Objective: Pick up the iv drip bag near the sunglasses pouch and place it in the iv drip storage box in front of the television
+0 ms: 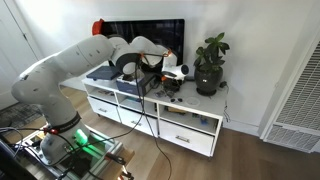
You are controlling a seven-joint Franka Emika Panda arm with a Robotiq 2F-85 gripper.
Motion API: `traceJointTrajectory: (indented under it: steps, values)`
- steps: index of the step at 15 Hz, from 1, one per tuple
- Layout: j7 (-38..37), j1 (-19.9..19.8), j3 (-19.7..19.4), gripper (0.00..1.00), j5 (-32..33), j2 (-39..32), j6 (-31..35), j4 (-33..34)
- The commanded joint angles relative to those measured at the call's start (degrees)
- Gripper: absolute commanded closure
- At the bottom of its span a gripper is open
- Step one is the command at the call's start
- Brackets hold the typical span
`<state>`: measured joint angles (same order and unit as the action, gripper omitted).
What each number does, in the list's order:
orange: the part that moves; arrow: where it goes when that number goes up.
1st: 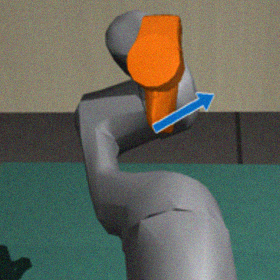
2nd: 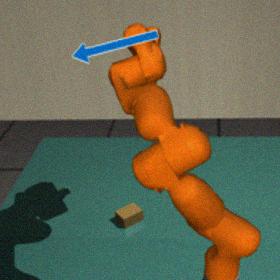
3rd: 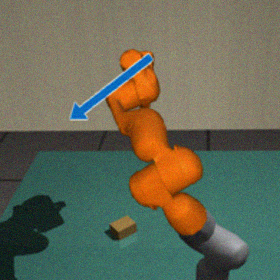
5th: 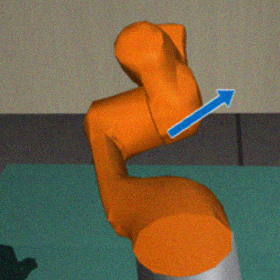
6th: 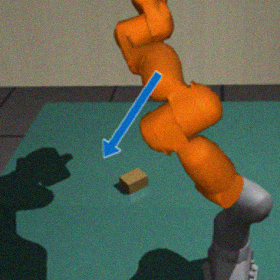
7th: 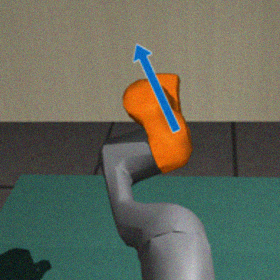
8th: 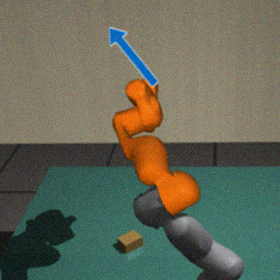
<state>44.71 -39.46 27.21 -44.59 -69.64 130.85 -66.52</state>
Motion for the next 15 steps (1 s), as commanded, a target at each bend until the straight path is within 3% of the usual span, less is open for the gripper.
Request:
traceJointTrajectory:
  steps: [1,11,12,15]
  values:
    - [1.1,-2.6,1.7,0.98,-1.2,2.6,-2.2,-4.3]
    - [3.2,-7.6,6.8,0.98,-1.4,11.6,-3.2,-16.6]
    - [4.5,-5.5,3.6,0.98,-5.5,13.9,-5.2,-17.3]
    - [6.0,-3.6,1.6,0.99,-9.4,19.1,-8.4,-21.3]
